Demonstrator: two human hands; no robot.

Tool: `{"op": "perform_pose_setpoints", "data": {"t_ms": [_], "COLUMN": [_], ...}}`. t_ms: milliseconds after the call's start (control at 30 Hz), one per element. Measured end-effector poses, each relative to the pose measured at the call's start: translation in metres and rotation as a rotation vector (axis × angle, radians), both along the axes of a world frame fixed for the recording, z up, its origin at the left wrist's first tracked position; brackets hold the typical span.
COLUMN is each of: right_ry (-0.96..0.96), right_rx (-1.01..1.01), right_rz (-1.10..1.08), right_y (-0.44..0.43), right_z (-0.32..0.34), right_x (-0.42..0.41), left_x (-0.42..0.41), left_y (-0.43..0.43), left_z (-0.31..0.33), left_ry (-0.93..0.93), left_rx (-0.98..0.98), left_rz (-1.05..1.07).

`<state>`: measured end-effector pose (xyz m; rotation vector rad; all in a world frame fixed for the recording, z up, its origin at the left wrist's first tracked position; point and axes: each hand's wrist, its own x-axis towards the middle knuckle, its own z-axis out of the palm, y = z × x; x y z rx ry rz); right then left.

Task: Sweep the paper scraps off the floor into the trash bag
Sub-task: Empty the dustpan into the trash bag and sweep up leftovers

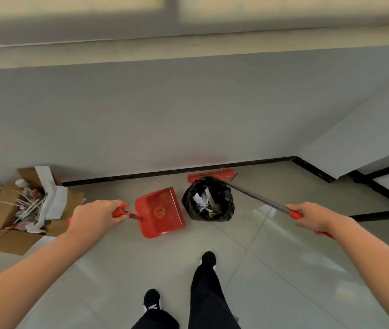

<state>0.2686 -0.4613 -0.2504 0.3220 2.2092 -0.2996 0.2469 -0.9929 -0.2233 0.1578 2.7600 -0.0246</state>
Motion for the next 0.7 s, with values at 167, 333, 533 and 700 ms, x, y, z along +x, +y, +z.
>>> {"op": "perform_pose_setpoints", "data": {"t_ms": [167,333,533,700], "right_ry": [-0.042,-0.001,0.004,-0.034], "right_rx": [-0.034,0.088,0.299,0.35], "right_rz": [0.145,0.458,0.649,0.608], "right_y": [0.012,-0.001,0.001,0.027], "right_z": [-0.019,-0.051,-0.066,-0.064], "right_x": [-0.067,-0.117,-0.134,-0.115], "left_x": [-0.036,-0.052,-0.072,-0.083], "left_y": [0.022,0.035,0.056,0.064], "left_z": [-0.002,-0.005,-0.001,-0.001], "left_ry": [-0.024,-0.024,-0.114,-0.127], "left_rx": [-0.007,-0.003,-0.035,-0.091], "left_rz": [0.033,0.094,0.046,-0.004]}}
